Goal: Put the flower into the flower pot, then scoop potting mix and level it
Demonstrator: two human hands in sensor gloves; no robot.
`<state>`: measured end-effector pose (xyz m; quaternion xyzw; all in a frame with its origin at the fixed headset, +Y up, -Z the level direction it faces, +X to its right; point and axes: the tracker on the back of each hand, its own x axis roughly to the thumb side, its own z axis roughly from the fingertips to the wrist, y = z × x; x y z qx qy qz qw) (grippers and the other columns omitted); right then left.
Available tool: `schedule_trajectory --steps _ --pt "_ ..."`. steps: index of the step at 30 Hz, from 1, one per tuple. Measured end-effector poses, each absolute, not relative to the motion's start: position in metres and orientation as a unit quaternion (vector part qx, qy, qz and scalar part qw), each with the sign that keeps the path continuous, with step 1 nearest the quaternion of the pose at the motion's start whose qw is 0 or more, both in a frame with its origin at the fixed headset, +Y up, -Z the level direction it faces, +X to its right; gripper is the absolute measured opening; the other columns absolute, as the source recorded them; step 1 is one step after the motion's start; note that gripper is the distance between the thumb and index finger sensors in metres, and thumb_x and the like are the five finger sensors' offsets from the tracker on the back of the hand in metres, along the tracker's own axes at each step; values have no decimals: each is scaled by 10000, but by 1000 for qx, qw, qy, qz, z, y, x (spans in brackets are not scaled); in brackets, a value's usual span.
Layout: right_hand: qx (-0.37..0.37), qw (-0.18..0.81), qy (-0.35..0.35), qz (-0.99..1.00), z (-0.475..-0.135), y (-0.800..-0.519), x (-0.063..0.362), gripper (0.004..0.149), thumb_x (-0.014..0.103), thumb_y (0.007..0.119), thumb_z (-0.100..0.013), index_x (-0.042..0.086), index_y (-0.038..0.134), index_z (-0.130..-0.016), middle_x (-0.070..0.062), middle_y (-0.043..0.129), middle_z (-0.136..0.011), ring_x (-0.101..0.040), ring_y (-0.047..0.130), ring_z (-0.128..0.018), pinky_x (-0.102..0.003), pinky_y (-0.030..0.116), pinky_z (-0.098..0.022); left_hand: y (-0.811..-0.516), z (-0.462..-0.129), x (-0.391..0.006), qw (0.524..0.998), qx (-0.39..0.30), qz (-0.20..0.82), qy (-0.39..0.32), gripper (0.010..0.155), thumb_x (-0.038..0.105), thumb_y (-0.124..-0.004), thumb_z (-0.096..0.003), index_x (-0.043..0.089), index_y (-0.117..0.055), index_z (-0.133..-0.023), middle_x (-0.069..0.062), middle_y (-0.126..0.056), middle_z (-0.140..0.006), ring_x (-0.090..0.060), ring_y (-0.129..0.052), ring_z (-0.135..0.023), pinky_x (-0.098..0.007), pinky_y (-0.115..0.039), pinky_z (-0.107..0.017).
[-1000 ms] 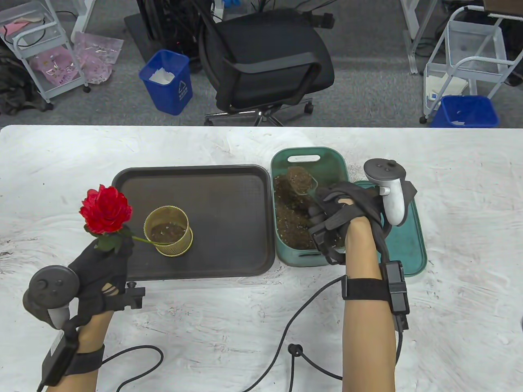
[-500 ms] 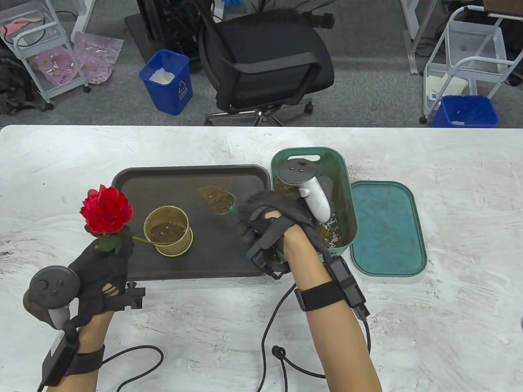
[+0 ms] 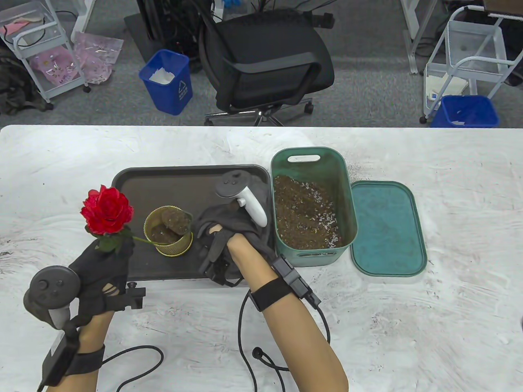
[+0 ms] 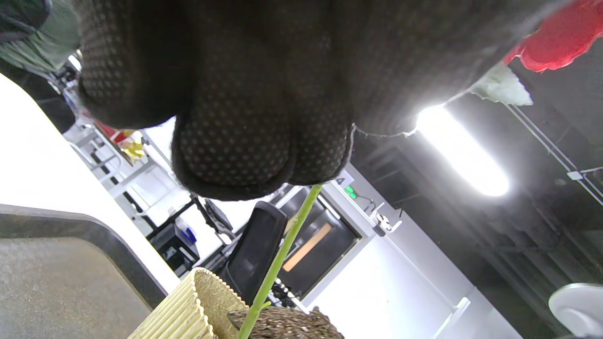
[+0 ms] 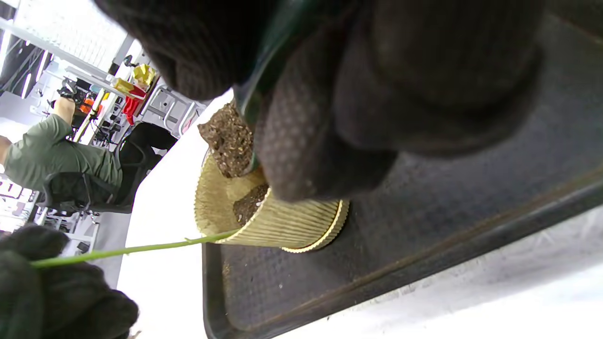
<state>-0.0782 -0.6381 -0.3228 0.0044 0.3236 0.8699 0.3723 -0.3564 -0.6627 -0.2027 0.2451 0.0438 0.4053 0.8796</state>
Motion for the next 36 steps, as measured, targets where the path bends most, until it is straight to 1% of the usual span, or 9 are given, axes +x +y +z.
schedule_trajectory --steps 6,13,16,20,27,32,36 --pt "28 282 274 919 -316 -629 -102 550 330 829 -421 34 736 -875 -156 987 -634 -289 1070 -290 -380 953 -142 -663 -202 -357 879 246 405 48 425 466 -927 -425 211 -973 -761 45 -1064 -594 -190 -1155 -370 -359 -962 -359" --pt "63 170 204 962 -299 -613 -123 552 323 847 -411 55 739 -881 -146 985 -650 -297 1064 -313 -393 948 -166 -663 -202 -357 879 245 406 46 425 467 -927 -425 212 -972 -762 46 -1064 -594 -190 -1155 -370 -359 -962 -356" --pt "68 149 185 969 -295 -607 -126 552 323 847 -409 56 742 -881 -145 986 -649 -297 1065 -312 -392 948 -167 -663 -202 -357 879 245 407 46 426 467 -926 -426 209 -972 -763 46 -1064 -595 -191 -1154 -371 -360 -962 -361" --pt "61 151 183 970 -293 -600 -121 549 322 845 -410 57 743 -880 -146 987 -647 -300 1063 -312 -395 946 -167 -662 -202 -357 880 246 404 44 426 466 -927 -425 210 -973 -761 45 -1065 -594 -192 -1155 -370 -360 -962 -358" --pt "44 190 175 965 -292 -573 -90 546 324 839 -411 57 746 -878 -148 989 -643 -299 1064 -309 -396 946 -166 -662 -202 -357 880 246 404 45 426 467 -926 -425 210 -973 -762 45 -1064 -595 -191 -1155 -372 -360 -962 -359" --pt "8 229 149 962 -294 -545 -46 545 322 836 -411 54 749 -877 -151 990 -640 -301 1063 -308 -400 944 -165 -663 -202 -357 880 245 405 44 426 467 -926 -425 213 -970 -763 47 -1064 -594 -189 -1154 -372 -360 -962 -359" --pt "-44 268 121 955 -299 -523 2 544 320 835 -411 51 750 -876 -155 989 -638 -304 1062 -304 -402 942 -165 -662 -202 -357 880 246 405 46 426 466 -927 -425 211 -971 -763 45 -1065 -594 -192 -1154 -372 -362 -961 -359"
